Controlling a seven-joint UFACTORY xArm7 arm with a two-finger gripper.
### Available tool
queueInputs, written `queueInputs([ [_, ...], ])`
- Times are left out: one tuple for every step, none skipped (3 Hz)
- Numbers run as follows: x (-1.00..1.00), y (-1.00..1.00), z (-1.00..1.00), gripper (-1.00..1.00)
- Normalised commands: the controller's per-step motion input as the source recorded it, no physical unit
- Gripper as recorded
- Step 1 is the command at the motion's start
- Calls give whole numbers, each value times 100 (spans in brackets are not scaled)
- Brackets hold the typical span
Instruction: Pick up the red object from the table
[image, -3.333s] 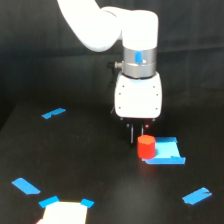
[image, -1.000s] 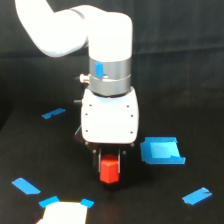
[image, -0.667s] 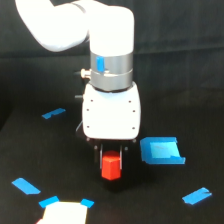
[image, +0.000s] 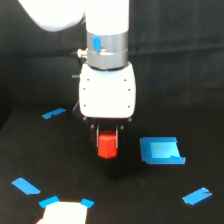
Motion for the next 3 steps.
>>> queueInputs([
  [-11,-60,100,-51],
  [15,-51,100,-86],
  [46,-12,93,-94],
])
